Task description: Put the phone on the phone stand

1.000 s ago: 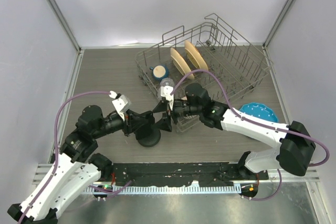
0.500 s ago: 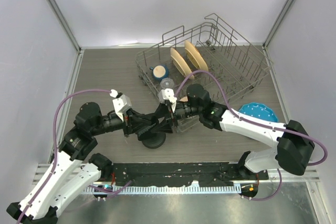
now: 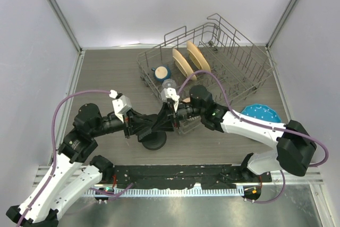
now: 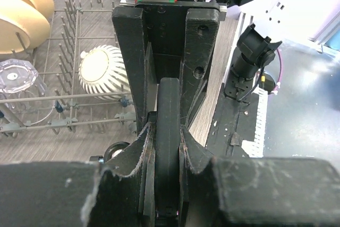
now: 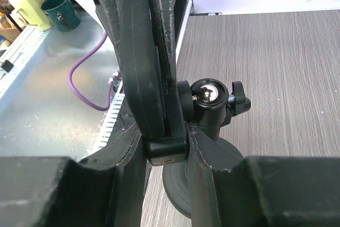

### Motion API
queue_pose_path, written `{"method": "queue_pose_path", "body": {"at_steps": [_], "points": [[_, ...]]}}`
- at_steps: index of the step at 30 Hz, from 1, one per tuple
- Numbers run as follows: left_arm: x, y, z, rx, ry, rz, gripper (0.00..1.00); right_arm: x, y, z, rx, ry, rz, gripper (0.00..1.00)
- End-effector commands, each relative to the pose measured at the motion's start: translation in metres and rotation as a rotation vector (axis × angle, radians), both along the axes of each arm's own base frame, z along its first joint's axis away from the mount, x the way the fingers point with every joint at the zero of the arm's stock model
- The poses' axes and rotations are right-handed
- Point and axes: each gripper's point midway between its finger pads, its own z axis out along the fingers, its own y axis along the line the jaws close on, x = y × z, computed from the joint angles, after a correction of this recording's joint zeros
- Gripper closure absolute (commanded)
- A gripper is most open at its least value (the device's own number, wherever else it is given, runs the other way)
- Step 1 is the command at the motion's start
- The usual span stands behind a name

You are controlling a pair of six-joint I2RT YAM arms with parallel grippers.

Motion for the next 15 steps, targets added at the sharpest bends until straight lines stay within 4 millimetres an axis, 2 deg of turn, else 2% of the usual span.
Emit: {"method": "queue_pose_path", "body": {"at_steps": [1,5,6,7,8,9,10,12,15], "points": [[0.017,0.006,0.069,-0.144,-0.255,0.094,1.00,-0.001,0.007,0.026,0.090,0.027,0.004,0.99],[0.066,0.029,0.060,-0.124,-0.231,0.386,1.00,0.039,0.017,0.037,0.165,0.072,-0.276,0.99],[0.076,0.035,0.056,-0.114,-0.222,0.447,1.00,0.071,0.012,0.031,0.179,0.084,-0.501,0.99],[0.088,0.043,0.050,-0.105,-0.213,0.525,1.00,0.063,0.016,0.038,0.202,0.080,-0.576,0.99],[0.091,0.045,0.048,-0.104,-0.218,0.538,1.00,0.063,0.018,0.038,0.199,0.036,-0.642,0.99],[0.091,0.045,0.047,-0.107,-0.225,0.540,1.00,0.084,0.007,0.048,0.219,0.012,-0.847,0.99],[0.091,0.040,0.043,-0.113,-0.231,0.520,1.00,0.059,0.019,0.052,0.229,0.003,-0.824,1.00],[0.093,0.038,0.039,-0.111,-0.219,0.512,1.00,0.056,0.021,0.064,0.261,-0.015,-0.872,1.00],[0.093,0.035,0.037,-0.105,-0.206,0.496,1.00,0.053,0.026,0.065,0.260,-0.007,-0.857,1.00]]}}
